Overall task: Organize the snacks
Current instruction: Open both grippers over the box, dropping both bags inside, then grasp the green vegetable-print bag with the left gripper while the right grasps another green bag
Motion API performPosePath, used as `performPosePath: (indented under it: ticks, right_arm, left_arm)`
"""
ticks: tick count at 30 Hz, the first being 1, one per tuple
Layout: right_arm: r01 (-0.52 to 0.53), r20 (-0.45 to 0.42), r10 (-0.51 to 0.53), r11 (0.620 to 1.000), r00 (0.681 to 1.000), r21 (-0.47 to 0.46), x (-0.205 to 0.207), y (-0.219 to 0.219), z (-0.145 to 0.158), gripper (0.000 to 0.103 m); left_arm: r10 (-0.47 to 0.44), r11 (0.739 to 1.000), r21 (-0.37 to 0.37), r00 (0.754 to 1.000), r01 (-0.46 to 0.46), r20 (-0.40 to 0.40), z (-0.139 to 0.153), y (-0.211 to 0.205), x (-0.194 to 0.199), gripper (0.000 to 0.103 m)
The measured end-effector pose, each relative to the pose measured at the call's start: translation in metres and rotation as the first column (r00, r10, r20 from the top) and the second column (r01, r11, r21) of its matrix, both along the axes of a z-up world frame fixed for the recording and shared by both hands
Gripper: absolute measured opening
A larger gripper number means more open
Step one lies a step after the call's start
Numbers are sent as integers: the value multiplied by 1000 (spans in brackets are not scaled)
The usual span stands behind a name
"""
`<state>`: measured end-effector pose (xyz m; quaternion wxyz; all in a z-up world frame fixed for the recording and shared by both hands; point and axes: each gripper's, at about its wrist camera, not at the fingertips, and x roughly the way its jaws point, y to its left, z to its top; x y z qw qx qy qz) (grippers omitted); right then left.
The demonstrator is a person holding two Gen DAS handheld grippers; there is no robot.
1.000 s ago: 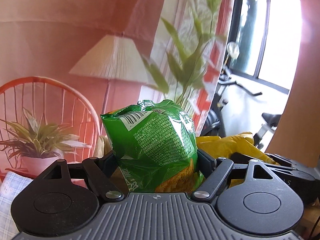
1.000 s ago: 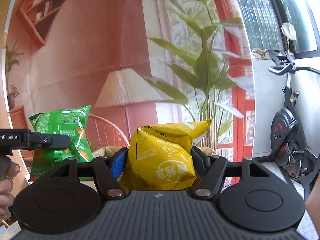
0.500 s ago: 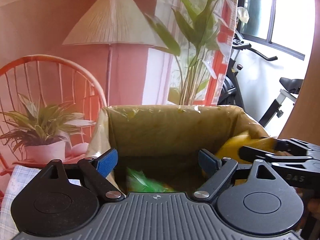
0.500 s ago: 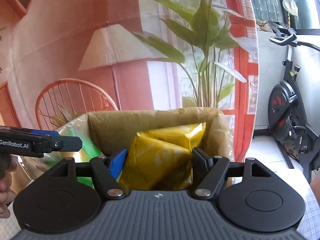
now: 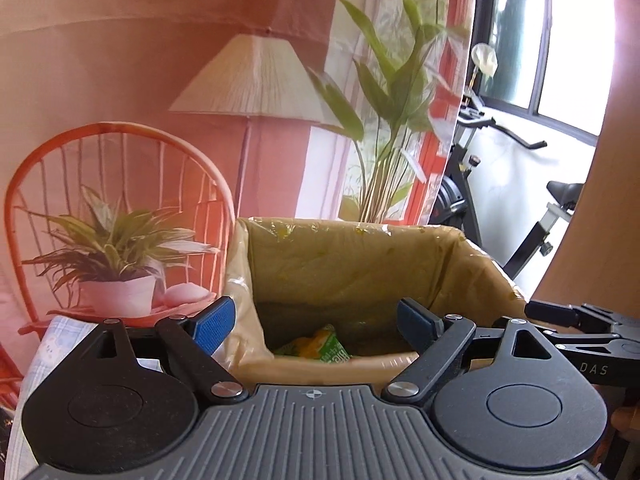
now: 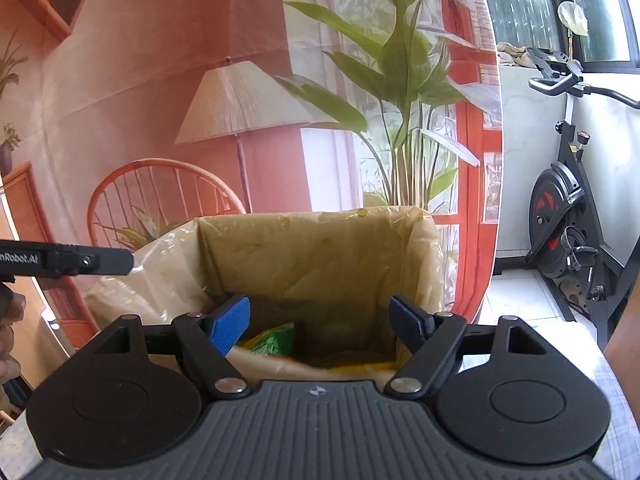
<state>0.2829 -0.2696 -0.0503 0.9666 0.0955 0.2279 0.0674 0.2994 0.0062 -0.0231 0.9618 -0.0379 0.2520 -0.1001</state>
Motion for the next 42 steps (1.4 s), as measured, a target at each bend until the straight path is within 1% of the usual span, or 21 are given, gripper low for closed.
performPosePath:
  ticks: [2,9,14,18,24,27,35,42]
  right_arm:
    - [6,0,-6,1000,1000,6,-12,1,1,79]
    - [7,-5,-7,1000,1000,-1,-51,6,0,79]
    - [-4,-17,4,1000,1000,-27,-71,13,-7,79]
    - [-8,-24,8,1000,1000,-24,-83,17,-12,79]
    - [-24,-28,23,999,999,-33,-96,25,-21,79]
    - [-32,-37,30,999,999,-35,-101,29,-27,79]
    - [-35,-54,36,999,998,7,-113,32,-43,79]
    - [-48,-58,51,998,997,40,-125,33,-48,79]
  left_arm:
    - [1,1000,-2,1000,-1,-3,-1,2,-11,89]
    - [5,1000,30,1000,-5,11,-8,6,-52,89]
    - [-4,1000,14,1000,4,16,-14,4,-71,89]
    - [-11,1000,-6,1000,11,14,-21,1,-85,89]
    - [-28,1000,4,1000,28,-1,-33,-6,-97,89]
    - [-33,999,-8,999,33,-15,-37,-6,-98,89]
    - [-17,1000,-22,999,16,-39,-44,-3,-111,89]
    - [7,999,-35,999,-8,-48,-51,2,-129,89]
